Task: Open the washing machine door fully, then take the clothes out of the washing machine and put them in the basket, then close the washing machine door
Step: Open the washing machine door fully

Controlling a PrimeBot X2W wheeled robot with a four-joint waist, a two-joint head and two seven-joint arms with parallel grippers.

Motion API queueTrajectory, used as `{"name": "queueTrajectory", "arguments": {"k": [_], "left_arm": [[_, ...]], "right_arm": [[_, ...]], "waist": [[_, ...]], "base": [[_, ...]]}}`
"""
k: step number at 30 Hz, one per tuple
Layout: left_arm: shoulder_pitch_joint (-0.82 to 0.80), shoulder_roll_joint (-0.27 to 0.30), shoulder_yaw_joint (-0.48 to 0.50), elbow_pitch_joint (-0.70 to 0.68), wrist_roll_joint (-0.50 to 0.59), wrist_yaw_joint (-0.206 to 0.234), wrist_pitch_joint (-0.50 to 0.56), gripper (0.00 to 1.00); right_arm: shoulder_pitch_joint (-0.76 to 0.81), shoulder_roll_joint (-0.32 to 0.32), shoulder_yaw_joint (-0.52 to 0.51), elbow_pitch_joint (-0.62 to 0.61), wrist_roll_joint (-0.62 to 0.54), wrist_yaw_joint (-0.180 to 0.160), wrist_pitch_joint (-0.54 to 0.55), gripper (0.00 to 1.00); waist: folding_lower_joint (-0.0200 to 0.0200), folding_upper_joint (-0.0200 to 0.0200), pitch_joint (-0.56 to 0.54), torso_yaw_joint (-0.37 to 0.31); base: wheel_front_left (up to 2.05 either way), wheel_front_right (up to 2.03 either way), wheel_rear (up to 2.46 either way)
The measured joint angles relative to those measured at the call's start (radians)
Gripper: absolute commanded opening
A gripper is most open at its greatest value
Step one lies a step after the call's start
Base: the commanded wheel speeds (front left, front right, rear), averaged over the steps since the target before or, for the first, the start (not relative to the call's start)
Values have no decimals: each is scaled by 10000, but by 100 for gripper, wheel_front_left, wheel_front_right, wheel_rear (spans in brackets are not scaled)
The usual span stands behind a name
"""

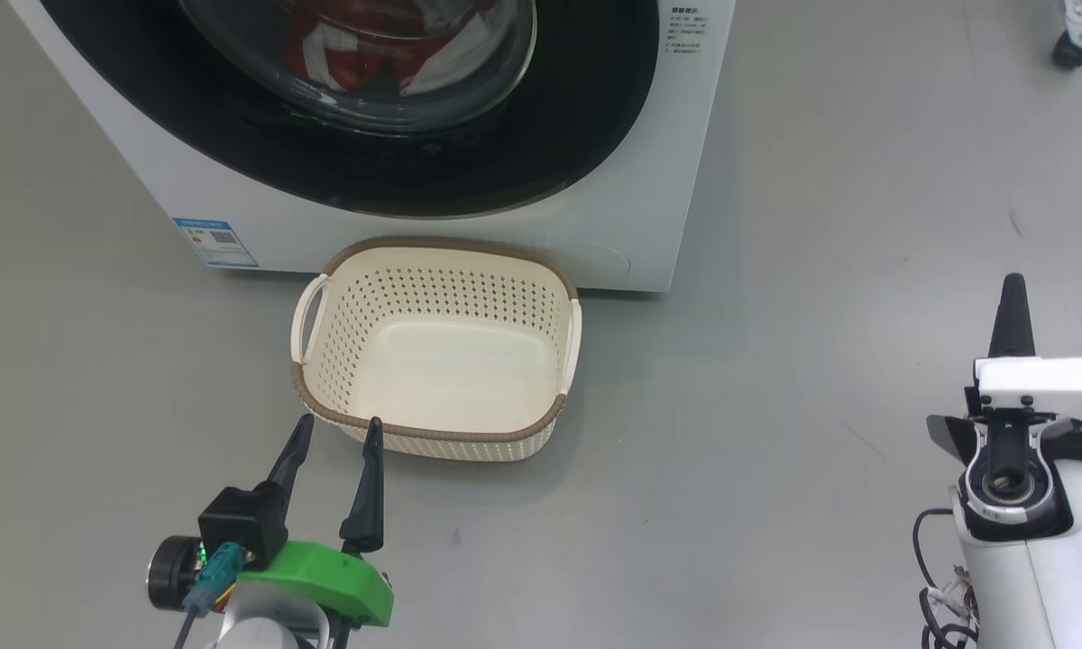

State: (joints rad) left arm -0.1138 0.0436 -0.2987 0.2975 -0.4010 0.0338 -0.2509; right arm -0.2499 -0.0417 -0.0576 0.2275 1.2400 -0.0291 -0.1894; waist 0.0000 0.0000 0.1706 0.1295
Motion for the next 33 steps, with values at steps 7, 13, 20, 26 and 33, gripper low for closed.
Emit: {"name": "queueTrajectory", "arguments": {"k": [7,13,20,26,33], "left_arm": [[-519,-12,-337,-253,-121,-27,0,100],[-733,-19,-589,-322,-244,-29,-10,100],[-1015,-29,-834,-401,-717,-27,-10,100],[-1230,-46,-942,-477,-869,-25,-10,100],[-1500,-79,-1070,-483,-1243,-21,-12,100]], "right_arm": [[-1241,-301,-69,-140,-157,-176,807,0],[-2365,-598,-207,-267,322,-370,1557,0],[-3828,-874,-236,-349,991,-698,2650,0],[-4833,-953,-221,-167,1252,-884,3225,0],[-5776,-1135,-194,456,1488,-970,3726,0]], "waist": [[0,0,594,394],[0,0,1133,735],[0,0,1838,1205],[0,0,2345,1560],[1,0,2825,1997]], "base": [[0,0,0],[0,0,0],[0,0,0],[0,0,0],[0,0,0]]}}
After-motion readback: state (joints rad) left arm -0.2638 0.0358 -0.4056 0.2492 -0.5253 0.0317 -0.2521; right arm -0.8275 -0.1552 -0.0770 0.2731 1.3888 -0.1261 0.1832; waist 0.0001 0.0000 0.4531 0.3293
